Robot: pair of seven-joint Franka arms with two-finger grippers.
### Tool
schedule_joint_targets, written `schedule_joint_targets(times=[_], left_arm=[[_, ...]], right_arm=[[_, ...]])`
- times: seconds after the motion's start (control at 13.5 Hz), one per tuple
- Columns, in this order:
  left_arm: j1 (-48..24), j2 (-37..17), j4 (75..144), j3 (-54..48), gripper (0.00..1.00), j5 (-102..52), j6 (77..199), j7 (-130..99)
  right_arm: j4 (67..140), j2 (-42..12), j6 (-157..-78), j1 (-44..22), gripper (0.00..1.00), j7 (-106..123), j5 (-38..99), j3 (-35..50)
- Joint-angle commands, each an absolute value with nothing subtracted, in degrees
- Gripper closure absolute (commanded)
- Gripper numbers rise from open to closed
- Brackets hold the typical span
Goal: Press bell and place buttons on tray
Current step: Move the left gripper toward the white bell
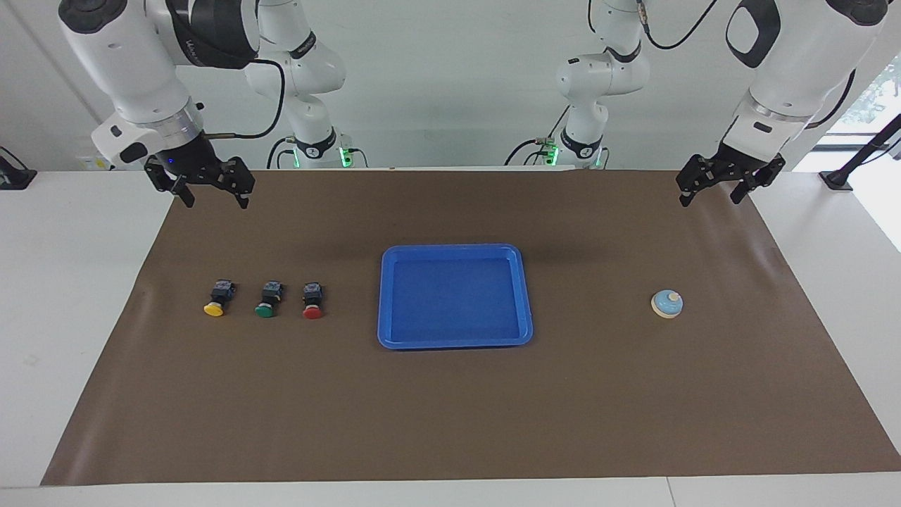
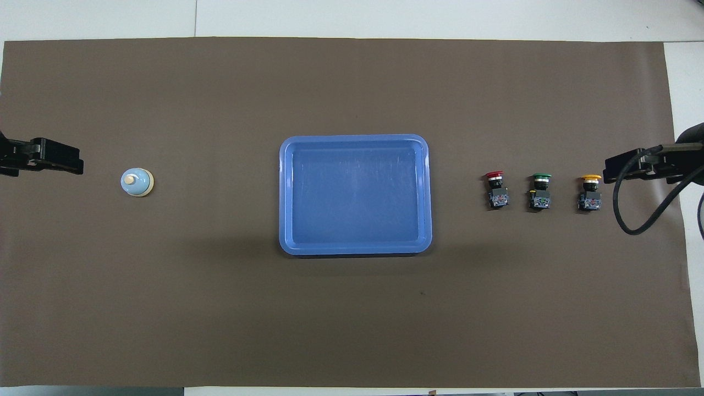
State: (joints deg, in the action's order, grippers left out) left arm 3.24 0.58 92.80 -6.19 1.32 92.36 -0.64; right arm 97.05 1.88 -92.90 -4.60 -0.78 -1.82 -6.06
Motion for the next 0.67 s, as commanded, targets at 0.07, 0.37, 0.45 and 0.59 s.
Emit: schedule_joint_targets(times=[0.07, 0.37, 0.45, 0.59], left_arm=[[2.99, 0.79, 92.99, -5.80, 0.00, 0.61, 91.50, -1.06], [2.81, 1.67, 95.27, -5.80, 0.00, 0.53, 92.20, -1.66], [2.64, 1.67, 95.27, -5.63, 0.00, 0.53, 92.46, -2.71], [3.34, 1.84, 96.06, -5.80, 0.92, 0.53, 93.08, -3.61]], right_arm=[[97.21, 2.55, -92.11, -3.69, 0.00, -0.97, -2.37, -5.36], [97.21, 2.55, -92.11, -3.69, 0.00, -0.97, -2.37, -5.36], [97.21, 2.55, -92.11, -3.69, 0.00, -0.97, -2.37, -5.36], [97.21, 2.55, -92.02, -3.69, 0.00, -0.97, -2.37, -5.36]])
